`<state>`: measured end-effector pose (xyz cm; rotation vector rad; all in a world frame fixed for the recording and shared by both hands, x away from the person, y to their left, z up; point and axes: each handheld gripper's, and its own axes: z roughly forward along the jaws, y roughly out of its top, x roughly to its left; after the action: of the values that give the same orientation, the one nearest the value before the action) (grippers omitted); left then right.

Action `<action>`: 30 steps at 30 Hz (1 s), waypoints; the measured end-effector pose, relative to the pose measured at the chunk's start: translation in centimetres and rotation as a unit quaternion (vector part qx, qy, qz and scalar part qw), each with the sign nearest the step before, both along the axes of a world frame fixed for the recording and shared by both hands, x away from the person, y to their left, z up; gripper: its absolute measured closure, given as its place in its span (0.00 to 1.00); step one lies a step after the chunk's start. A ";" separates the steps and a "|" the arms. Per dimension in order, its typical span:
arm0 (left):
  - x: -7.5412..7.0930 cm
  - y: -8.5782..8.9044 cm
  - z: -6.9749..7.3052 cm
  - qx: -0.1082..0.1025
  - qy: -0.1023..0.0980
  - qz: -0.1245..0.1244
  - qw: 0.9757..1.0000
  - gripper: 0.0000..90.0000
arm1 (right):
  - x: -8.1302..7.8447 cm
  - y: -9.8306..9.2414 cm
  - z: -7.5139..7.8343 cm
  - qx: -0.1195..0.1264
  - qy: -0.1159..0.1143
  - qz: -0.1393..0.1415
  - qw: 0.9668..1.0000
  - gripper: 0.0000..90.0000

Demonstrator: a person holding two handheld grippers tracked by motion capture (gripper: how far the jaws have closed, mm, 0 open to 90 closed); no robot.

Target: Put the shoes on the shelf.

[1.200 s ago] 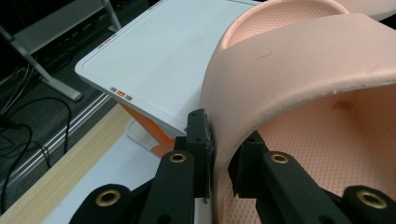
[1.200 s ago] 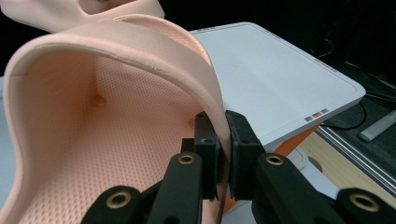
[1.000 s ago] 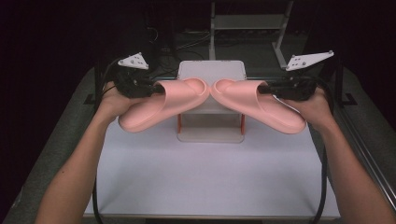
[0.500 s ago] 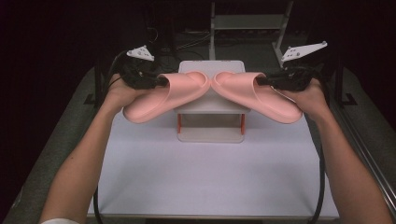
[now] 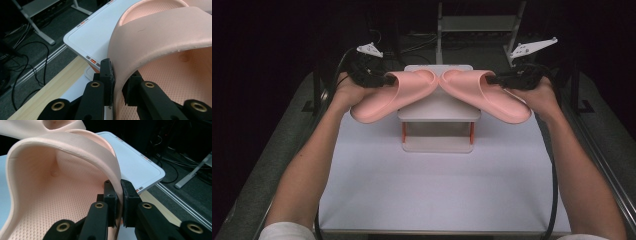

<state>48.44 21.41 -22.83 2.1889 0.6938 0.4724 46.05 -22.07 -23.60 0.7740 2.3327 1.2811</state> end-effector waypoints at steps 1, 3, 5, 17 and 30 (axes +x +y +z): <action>0.0 0.0 0.0 0.000 0.000 0.000 1.000 0.89 | 0.0 0.0 0.0 0.000 0.000 0.000 1.000 0.93; 0.4 0.0 0.0 0.002 -0.001 0.003 1.000 0.89 | 0.3 0.1 0.1 -0.001 0.001 -0.003 1.000 0.93; 0.7 -0.1 -0.1 0.003 -0.001 0.007 1.000 0.89 | 0.6 0.2 0.3 -0.005 0.000 -0.003 1.000 0.92; 2.8 -0.9 -0.3 0.007 0.003 0.020 1.000 0.89 | 2.0 0.1 -0.2 0.000 0.004 -0.026 1.000 0.92; 3.0 -1.3 -0.4 0.002 0.012 0.056 0.998 0.86 | 2.3 1.1 -0.5 -0.008 0.004 -0.041 0.999 0.90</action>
<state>51.42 20.13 -23.19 2.1698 0.8333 0.5062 48.34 -20.97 -24.07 0.8618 2.2889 1.2266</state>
